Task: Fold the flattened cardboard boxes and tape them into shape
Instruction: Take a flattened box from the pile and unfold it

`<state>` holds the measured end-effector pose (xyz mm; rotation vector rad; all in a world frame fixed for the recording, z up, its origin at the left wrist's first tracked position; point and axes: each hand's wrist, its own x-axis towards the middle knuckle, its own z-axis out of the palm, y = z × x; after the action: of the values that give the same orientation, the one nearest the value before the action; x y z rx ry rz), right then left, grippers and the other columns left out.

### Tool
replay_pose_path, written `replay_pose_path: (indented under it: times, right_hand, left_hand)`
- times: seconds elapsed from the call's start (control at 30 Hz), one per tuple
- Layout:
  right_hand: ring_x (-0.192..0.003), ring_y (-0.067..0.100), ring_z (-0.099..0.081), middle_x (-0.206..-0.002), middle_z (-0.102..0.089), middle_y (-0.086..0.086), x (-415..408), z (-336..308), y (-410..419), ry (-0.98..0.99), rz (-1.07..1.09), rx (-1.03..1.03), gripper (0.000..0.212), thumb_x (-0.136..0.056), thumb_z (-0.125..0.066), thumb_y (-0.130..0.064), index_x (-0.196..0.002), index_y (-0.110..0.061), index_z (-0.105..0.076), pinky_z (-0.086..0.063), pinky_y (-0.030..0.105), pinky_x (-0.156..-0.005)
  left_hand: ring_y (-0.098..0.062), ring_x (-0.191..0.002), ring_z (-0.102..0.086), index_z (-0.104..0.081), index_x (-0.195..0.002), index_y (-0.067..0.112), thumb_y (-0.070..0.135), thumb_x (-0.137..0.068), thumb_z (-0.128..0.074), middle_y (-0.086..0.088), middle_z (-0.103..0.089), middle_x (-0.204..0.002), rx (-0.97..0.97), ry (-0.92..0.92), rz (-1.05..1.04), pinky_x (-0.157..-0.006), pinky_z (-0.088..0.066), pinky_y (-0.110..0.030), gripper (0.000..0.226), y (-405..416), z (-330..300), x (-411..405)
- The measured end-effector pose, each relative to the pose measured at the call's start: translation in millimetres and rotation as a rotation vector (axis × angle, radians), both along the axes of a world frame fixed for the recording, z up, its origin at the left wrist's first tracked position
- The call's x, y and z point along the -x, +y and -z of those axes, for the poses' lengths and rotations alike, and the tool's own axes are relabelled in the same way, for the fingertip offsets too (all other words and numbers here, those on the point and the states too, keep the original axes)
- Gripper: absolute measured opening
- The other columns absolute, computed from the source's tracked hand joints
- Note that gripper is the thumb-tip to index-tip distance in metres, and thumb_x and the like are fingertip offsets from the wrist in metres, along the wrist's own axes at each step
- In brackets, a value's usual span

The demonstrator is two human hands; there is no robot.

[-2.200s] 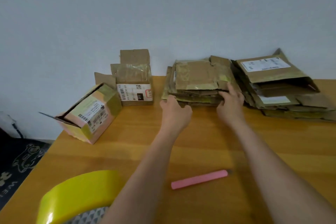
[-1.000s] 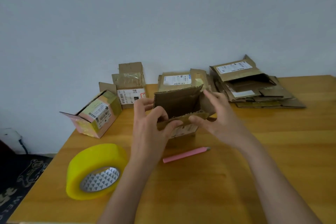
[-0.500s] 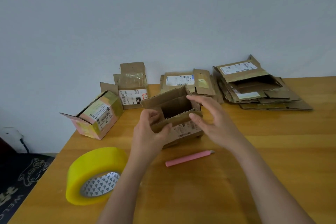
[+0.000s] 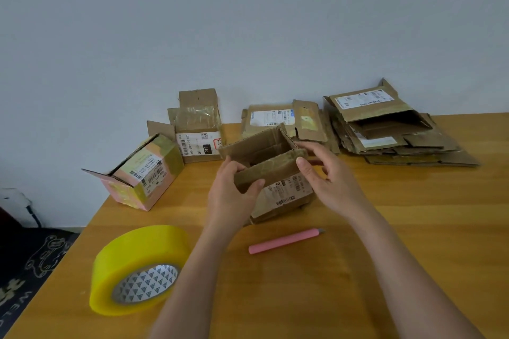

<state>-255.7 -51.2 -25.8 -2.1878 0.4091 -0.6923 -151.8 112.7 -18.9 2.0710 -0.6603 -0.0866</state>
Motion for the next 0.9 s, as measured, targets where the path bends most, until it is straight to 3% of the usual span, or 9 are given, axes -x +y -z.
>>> replay_pose_path:
  times: [0.13,0.23,0.3,0.4,0.57,0.63,0.73,0.83,0.9]
  right_hand:
    - [-0.122,-0.005,-0.041,-0.132,-0.042,-0.028,2.6,6.7,-3.3,-0.013,-0.003,-0.015,0.043,-0.096,-0.046,-0.05,-0.139,-0.044,-0.041,-0.031,0.009,-0.091]
    - [-0.121,-0.003,-0.044,-0.129,-0.045,-0.028,6.5,5.7,-8.9,-0.002,-0.015,-0.052,0.039,-0.092,-0.046,-0.055,-0.131,-0.051,-0.043,-0.036,0.018,-0.095]
    - [-0.122,0.0,-0.046,-0.131,-0.046,-0.025,8.9,5.2,-14.0,0.016,-0.02,-0.084,0.04,-0.089,-0.046,-0.059,-0.129,-0.054,-0.044,-0.038,0.026,-0.099]
    - [-0.114,-0.005,-0.048,-0.128,-0.047,-0.024,13.4,7.7,-20.6,0.041,-0.041,-0.12,0.042,-0.088,-0.046,-0.06,-0.129,-0.054,-0.045,-0.044,0.022,-0.093]
    - [-0.115,0.0,-0.046,-0.131,-0.041,-0.02,16.0,14.2,-26.2,0.131,-0.04,-0.105,0.051,-0.084,-0.042,-0.065,-0.121,-0.034,-0.061,-0.045,0.026,-0.095]
    - [-0.119,0.001,-0.041,-0.134,-0.034,-0.015,14.2,20.5,-21.7,0.147,-0.053,-0.132,0.052,-0.082,-0.041,-0.068,-0.106,-0.029,-0.065,-0.044,0.028,-0.098]
    - [-0.113,-0.013,-0.041,-0.125,-0.039,-0.016,14.1,28.7,-13.3,0.039,-0.001,-0.198,0.038,-0.087,-0.043,-0.061,-0.102,-0.031,-0.063,-0.047,0.019,-0.091]
    - [-0.098,-0.008,-0.051,-0.108,-0.05,-0.018,13.1,30.8,-6.5,-0.093,0.107,-0.127,0.022,-0.092,-0.049,-0.05,-0.099,-0.033,-0.061,-0.048,0.015,-0.075]
    - [-0.091,-0.002,-0.055,-0.103,-0.055,-0.017,11.3,31.3,-6.2,-0.121,0.151,-0.111,0.016,-0.094,-0.056,-0.04,-0.106,-0.029,-0.058,-0.047,0.018,-0.07]
  left_hand:
    - [-0.026,-0.131,-0.047,-0.05,-0.085,0.031,0.019,-0.089,-0.068,-0.006,-0.031,-0.157,-0.07,0.032,0.151,-0.098,-0.048,-0.043,0.022,-4.5,-5.7,-4.4]
    - [-0.036,-0.137,-0.039,-0.051,-0.085,0.03,0.014,-0.09,-0.067,-0.009,-0.028,-0.158,-0.034,0.085,0.204,-0.099,-0.048,-0.046,0.023,-7.2,-4.1,-6.8]
    - [-0.032,-0.14,-0.036,-0.053,-0.088,0.028,0.012,-0.09,-0.066,-0.007,-0.02,-0.162,-0.031,0.102,0.208,-0.1,-0.047,-0.043,0.021,-9.2,-4.0,-5.1]
    - [-0.028,-0.146,-0.028,-0.054,-0.088,0.026,0.011,-0.09,-0.065,-0.008,-0.018,-0.162,-0.035,0.106,0.25,-0.108,-0.039,-0.05,0.019,-12.1,-5.6,-4.0]
    - [-0.025,-0.151,-0.01,-0.056,-0.084,0.027,0.006,-0.09,-0.064,-0.01,-0.014,-0.163,-0.086,0.145,0.338,-0.115,-0.028,-0.051,0.023,-11.8,-15.4,-4.9]
    - [-0.022,-0.151,-0.012,-0.058,-0.084,0.025,0.005,-0.088,-0.065,-0.009,-0.019,-0.161,-0.068,0.146,0.344,-0.116,-0.027,-0.05,0.022,-10.2,-15.3,-6.9]
    - [-0.016,-0.147,-0.023,-0.061,-0.087,0.02,0.005,-0.085,-0.07,0.004,-0.041,-0.148,0.083,0.168,0.257,-0.112,-0.036,-0.048,0.018,-11.6,-4.8,-5.4]
    - [-0.018,-0.116,-0.059,-0.059,-0.101,0.025,0.011,-0.082,-0.075,0.007,-0.055,-0.129,0.265,0.193,0.084,-0.086,-0.058,-0.041,0.03,-14.3,5.6,0.3]
    - [-0.011,-0.101,-0.058,-0.05,-0.121,0.029,0.011,-0.08,-0.077,0.001,-0.046,-0.131,0.258,0.14,-0.009,-0.082,-0.058,-0.031,0.052,-16.6,10.4,-1.0]
